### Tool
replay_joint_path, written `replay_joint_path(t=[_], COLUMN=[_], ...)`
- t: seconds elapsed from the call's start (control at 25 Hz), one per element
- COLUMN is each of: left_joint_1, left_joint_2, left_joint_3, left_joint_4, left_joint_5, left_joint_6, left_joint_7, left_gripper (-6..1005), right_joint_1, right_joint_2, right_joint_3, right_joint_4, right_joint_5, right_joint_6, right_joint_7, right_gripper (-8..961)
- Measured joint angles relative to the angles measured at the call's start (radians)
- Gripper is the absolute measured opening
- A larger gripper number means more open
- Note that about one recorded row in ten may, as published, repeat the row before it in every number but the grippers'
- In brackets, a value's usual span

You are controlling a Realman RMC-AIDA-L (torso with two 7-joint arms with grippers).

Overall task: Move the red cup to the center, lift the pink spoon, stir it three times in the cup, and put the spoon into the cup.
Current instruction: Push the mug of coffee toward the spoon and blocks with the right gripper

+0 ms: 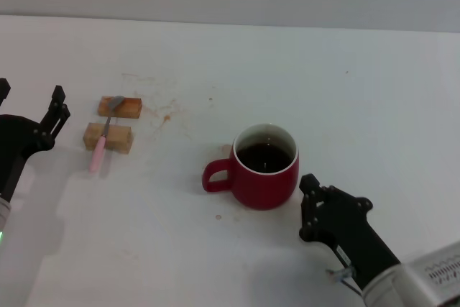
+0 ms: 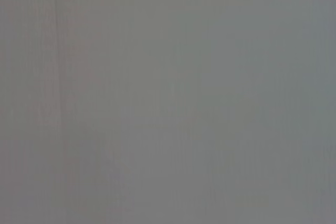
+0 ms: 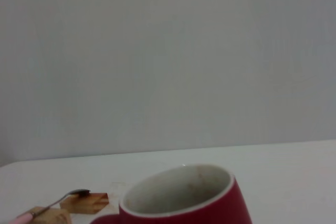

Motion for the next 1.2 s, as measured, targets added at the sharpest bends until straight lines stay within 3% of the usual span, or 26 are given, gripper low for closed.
replay_joint_path(t=[0.4, 1.2], left_joint_1=[-0.002, -0.014], left_joint_2=[0.0, 0.0], left_joint_3=[0.005, -0.001], left_joint_4=[0.005, 0.008], left_joint_5=[0.001, 0.0], left_joint_6=[0.0, 0.0], left_joint_7=[0.0, 0.0], left_gripper=[841, 838], right_joint_1=[-0.041, 0.081], right_joint_2=[0.0, 0.0], right_joint_3=[-0.014, 0.064], right_joint_4=[0.014, -0.013], right_joint_5=[-0.016, -0.021], right_joint_6=[-0.014, 0.077], right_joint_7=[-0.01, 0.0], right_gripper=[1, 0])
